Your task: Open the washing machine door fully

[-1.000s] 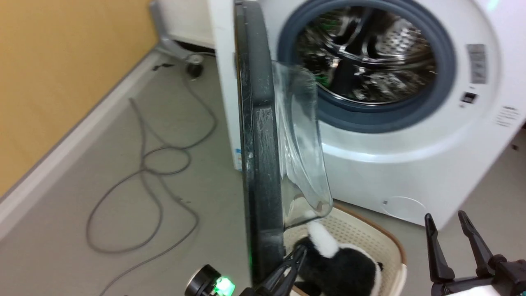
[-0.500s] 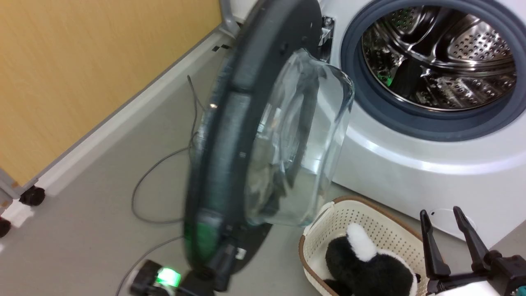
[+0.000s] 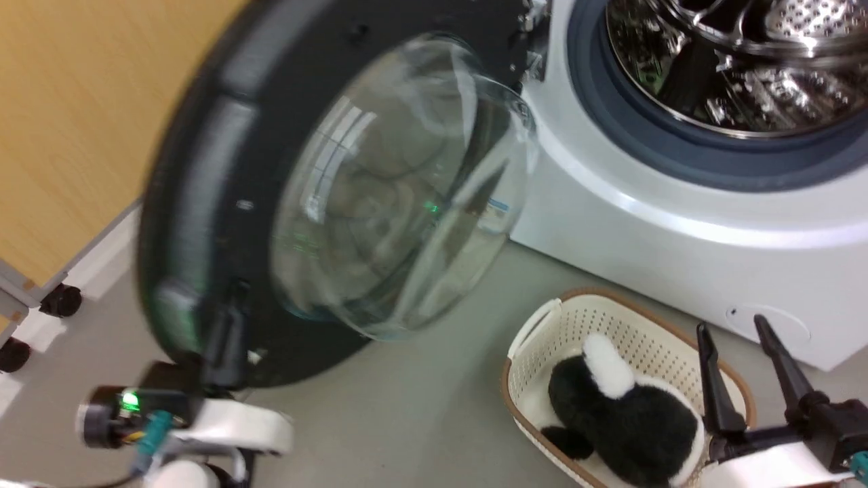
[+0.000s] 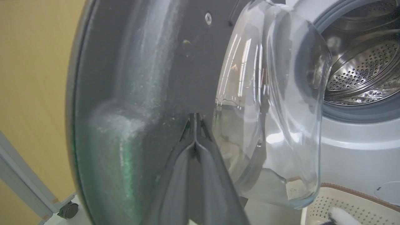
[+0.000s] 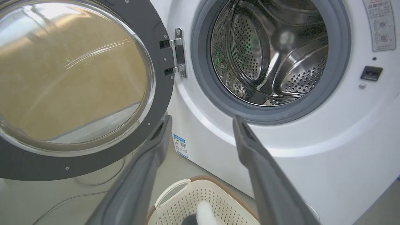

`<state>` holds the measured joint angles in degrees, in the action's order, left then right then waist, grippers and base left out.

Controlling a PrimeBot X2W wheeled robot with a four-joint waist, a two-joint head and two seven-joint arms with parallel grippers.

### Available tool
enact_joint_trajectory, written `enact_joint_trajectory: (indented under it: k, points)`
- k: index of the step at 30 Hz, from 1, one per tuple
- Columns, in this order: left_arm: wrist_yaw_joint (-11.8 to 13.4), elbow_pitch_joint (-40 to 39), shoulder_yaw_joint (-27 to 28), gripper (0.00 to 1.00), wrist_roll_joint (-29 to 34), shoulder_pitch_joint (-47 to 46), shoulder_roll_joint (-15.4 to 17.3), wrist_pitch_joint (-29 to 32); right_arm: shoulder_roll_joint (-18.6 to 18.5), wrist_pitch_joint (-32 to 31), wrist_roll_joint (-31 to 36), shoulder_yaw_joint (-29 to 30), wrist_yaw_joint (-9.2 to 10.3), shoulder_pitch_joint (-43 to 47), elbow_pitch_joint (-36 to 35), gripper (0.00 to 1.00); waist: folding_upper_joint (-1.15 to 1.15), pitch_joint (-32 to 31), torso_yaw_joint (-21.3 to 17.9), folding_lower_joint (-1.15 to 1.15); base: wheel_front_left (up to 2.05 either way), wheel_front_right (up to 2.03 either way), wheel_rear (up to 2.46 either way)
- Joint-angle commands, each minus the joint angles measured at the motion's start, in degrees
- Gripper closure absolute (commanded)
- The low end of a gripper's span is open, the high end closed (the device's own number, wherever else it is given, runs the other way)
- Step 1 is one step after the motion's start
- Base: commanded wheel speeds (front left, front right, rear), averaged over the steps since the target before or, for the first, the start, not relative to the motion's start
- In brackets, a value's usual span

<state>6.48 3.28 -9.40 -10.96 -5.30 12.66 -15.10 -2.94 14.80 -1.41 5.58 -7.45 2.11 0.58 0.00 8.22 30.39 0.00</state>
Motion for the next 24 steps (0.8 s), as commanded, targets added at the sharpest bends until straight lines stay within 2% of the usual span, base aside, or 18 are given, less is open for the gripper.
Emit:
enact_joint_trajectory:
  k: [1, 12, 17, 24]
  points:
    - [0.51, 1.02, 2.34, 1.00, -0.56, -1.70, -0.08, 0.10, 0.06, 0.19, 0.58, 0.24, -0.03, -1.38, -0.33, 0.00, 0.00, 1.73, -1.22, 0.00, 0.00, 0.00, 0.00]
    - [0.57, 7.56, 18.35, 1.00, -3.21, -9.05, -1.90, 0.10, 0.06, 0.19, 3.03, 0.32, -0.03, -4.63, -0.76, 0.00, 0.00, 7.03, -4.51, 0.00, 0.00, 0.00, 0.00]
    - [-1.31, 11.96, 24.23, 1.00, -3.67, -12.64, -2.29, 0.10, 0.06, 0.19, 4.00, 0.48, -0.03, -6.12, -0.95, 0.00, 0.00, 9.15, -6.01, 0.00, 0.00, 0.00, 0.00]
    - [-4.35, 19.91, 30.03, 1.00, -3.28, -19.06, -0.45, 0.10, 0.06, 0.19, 5.07, 0.60, -0.03, -7.71, -1.18, 0.00, 0.00, 11.78, -7.68, 0.00, 0.00, 0.00, 0.00]
